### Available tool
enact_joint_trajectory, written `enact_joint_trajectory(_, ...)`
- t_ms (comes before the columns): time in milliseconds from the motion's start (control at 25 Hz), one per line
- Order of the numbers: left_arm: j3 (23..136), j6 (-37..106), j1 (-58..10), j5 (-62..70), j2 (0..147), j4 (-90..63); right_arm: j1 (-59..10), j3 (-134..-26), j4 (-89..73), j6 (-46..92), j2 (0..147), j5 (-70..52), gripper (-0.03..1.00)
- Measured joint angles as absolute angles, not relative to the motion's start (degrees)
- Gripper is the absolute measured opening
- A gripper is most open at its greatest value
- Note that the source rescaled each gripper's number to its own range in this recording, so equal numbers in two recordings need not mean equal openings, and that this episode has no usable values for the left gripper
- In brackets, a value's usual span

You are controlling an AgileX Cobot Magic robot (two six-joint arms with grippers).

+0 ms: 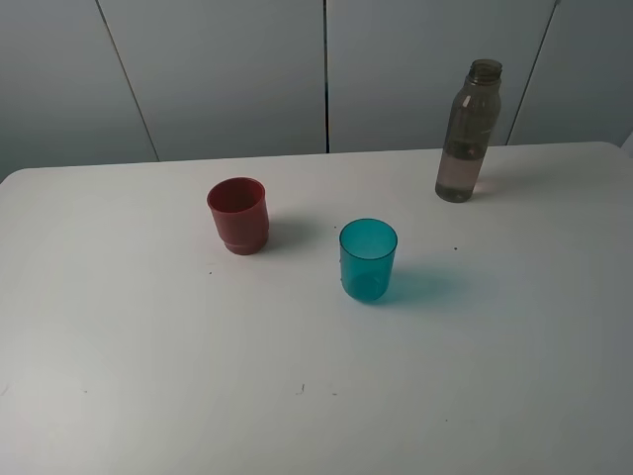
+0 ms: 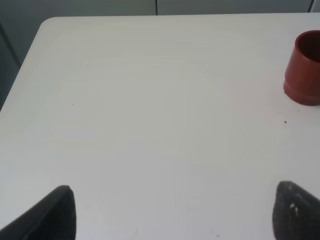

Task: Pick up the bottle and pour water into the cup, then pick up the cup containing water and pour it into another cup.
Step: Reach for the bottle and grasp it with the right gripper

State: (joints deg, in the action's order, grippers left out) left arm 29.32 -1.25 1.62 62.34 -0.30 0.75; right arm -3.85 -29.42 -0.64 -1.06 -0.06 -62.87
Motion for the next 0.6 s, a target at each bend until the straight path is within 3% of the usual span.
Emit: enact_joint_trajectory(600, 29.32, -1.25, 1.62, 62.34, -0.30, 0.75, -3.85, -29.42, -0.64, -1.06, -0.06, -62.87, 1.00)
